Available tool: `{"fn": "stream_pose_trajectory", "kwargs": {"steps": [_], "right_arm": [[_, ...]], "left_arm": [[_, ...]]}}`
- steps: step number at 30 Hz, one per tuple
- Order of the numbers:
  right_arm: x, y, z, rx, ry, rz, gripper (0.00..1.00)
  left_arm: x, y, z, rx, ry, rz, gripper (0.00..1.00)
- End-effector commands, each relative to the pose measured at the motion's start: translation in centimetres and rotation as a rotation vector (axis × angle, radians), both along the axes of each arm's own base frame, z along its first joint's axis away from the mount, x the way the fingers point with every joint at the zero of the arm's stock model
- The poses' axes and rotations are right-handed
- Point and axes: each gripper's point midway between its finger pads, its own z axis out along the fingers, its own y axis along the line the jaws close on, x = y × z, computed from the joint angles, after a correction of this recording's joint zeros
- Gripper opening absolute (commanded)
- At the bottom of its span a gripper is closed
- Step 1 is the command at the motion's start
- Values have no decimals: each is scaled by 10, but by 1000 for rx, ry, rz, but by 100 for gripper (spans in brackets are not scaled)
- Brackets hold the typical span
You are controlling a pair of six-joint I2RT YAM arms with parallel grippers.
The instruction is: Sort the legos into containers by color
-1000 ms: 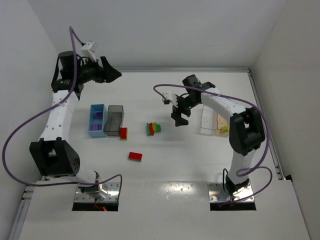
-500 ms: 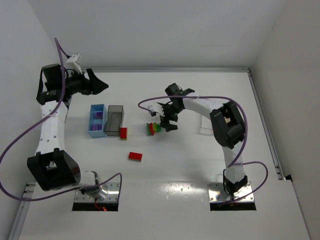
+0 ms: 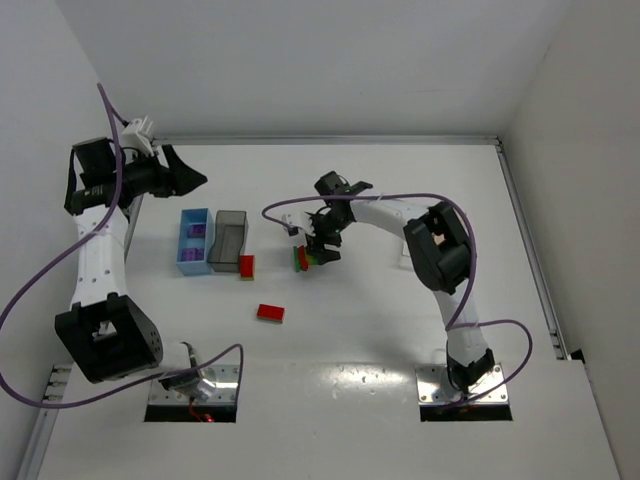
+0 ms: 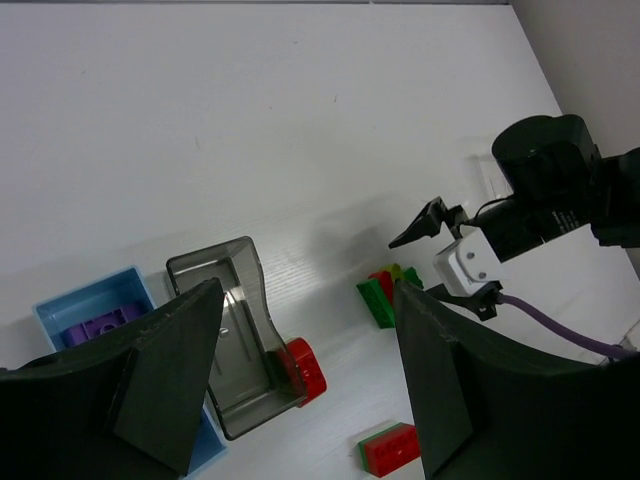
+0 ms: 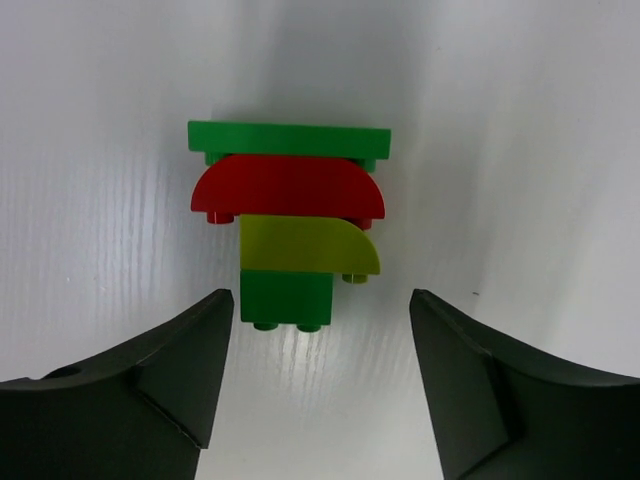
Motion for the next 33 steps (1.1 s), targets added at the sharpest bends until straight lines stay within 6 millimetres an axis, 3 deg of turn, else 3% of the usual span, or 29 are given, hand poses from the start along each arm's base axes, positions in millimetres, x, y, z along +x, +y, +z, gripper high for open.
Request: {"fn": "stream_pose_trajectory", "kwargs": {"steps": [1, 3, 8, 12, 17, 19, 22, 23, 27, 31, 33], "right_arm": [[-2, 19, 8, 53, 14, 20, 71], [-2, 19, 8, 52, 19, 13, 63], [-8, 23, 4, 53, 38, 19, 62], [-16, 22, -2, 41, 54, 28, 52], [-20, 18, -5, 27, 74, -2, 22], [-22, 17, 8, 46, 66, -27, 13], [-27, 6, 15, 64, 58, -88, 11], [-25, 6, 35, 90, 20, -100, 10], [-30, -2, 58, 102, -14, -132, 10], [-20, -19, 101, 128, -97, -226, 10], [-1, -41, 114, 119, -162, -334, 10]], "left_arm": [[-1, 3, -1, -3, -23, -28, 74], [0, 11, -7, -10, -6, -7, 74], [-3, 14, -16, -9, 4, -9, 74], [-4, 17, -15, -14, 1, -6, 74], [-9, 12, -27, -42, 36, -22, 74], [-11, 6, -40, -50, 65, -40, 74], [-23, -27, -50, -69, 85, -137, 74], [-26, -35, -50, -67, 84, -157, 74], [-34, -59, -54, -61, 93, -219, 74], [-41, -78, -55, -62, 94, -259, 74], [-42, -87, -52, -58, 80, -270, 74]]}}
